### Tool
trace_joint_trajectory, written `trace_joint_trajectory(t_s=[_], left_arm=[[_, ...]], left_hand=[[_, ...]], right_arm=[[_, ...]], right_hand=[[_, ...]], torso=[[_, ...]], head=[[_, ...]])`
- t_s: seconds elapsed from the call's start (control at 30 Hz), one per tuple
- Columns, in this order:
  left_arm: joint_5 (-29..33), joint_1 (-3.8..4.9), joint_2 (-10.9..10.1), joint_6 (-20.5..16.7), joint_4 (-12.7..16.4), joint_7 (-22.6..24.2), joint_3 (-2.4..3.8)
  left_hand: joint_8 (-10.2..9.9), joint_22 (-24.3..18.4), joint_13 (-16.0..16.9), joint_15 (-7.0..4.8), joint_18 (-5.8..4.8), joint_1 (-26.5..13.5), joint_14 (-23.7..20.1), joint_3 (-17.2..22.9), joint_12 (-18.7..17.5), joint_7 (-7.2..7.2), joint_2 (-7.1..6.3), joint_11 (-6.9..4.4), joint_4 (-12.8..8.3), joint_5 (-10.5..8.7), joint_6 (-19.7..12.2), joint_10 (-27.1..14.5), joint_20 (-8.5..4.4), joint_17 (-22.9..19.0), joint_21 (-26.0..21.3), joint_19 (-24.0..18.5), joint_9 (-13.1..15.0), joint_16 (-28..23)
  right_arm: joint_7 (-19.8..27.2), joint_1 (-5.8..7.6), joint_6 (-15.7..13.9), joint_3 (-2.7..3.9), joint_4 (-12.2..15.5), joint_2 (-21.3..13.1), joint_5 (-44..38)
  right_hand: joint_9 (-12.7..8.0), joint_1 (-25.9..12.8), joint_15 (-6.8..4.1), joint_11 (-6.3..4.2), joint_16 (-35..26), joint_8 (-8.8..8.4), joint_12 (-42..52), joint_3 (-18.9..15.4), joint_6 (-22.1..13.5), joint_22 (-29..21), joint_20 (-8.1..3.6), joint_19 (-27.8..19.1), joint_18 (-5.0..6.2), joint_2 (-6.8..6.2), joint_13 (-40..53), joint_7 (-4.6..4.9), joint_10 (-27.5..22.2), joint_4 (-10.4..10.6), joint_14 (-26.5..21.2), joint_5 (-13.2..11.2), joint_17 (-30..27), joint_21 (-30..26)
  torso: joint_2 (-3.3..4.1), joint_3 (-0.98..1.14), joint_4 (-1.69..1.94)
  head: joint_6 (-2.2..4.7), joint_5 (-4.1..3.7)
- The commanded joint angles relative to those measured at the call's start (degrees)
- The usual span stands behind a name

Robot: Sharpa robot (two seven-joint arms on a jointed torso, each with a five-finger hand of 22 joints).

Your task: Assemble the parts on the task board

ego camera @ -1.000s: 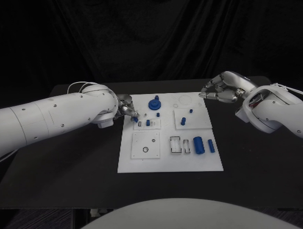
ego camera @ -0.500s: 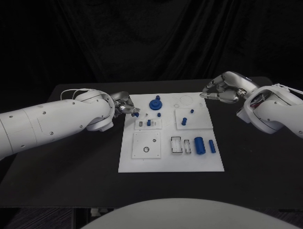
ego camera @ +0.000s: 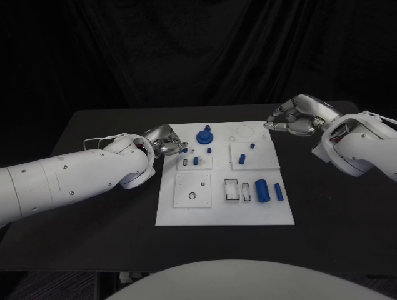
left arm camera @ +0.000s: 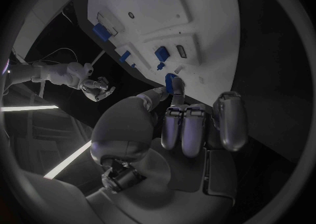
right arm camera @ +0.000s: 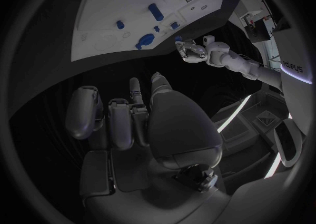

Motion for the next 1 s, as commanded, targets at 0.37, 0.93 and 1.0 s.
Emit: trace_joint_trajectory(t_s=[0.37, 0.93, 1.0], left_arm=[[-3.08, -1.78, 0.80, -4.54, -0.15, 1.91, 0.06], [-3.13, -2.97, 0.61, -2.88, -0.49, 0.68, 0.06], [-3.13, -3.01, 0.61, -2.76, -0.60, 0.63, 0.06]], left_hand=[[0.46, 10.77, 15.09, -0.28, 0.18, -0.33, 5.95, 1.95, 0.20, -0.20, -0.02, -0.17, -1.01, -0.43, 0.00, 5.96, -0.25, 15.09, 0.17, 0.23, 0.02, 0.14], [0.56, 10.86, 15.09, -0.35, 0.13, -0.59, 5.95, 2.02, 0.20, -0.27, -0.20, -0.23, -0.30, -0.94, 0.30, 5.96, -0.28, 15.09, 0.42, 0.45, 0.00, 0.14], [0.56, 10.86, 15.09, -0.35, 0.13, -0.59, 5.95, 2.02, 0.20, -0.27, -0.20, -0.23, -0.30, -0.94, 0.30, 5.96, -0.28, 15.09, 0.42, 0.45, 0.00, 0.14]], right_arm=[[-0.77, -0.31, -0.55, 0.03, 0.10, -0.04, -0.40], [-0.85, -0.46, -0.32, 0.03, 0.10, -0.13, -0.40], [-0.86, -0.48, -0.29, 0.03, 0.09, -0.15, -0.40]], right_hand=[[-0.05, 0.31, -0.11, 0.03, -0.49, -0.22, -0.29, -0.10, 0.21, 9.19, -0.14, -0.42, 0.89, -0.23, 9.57, 0.27, -0.02, 0.43, 3.02, 0.21, 7.79, -0.34], [-0.06, 0.28, -0.10, 0.04, -0.55, -0.22, -0.29, -0.14, 0.22, 9.15, -0.14, -0.48, 0.92, -0.23, 9.58, 0.28, -0.03, 0.49, 2.99, 0.21, 7.75, -0.48], [-0.06, 0.28, -0.10, 0.04, -0.55, -0.22, -0.29, -0.14, 0.22, 9.15, -0.14, -0.48, 0.92, -0.23, 9.58, 0.28, -0.03, 0.49, 2.99, 0.21, 7.75, -0.48]], torso=[[-0.31, 0.06, -0.08], [-0.34, 0.03, 0.11], [-0.39, 0.05, 0.11]], head=[[-0.01, 0.04], [-0.01, -0.10], [-0.01, -0.02]])
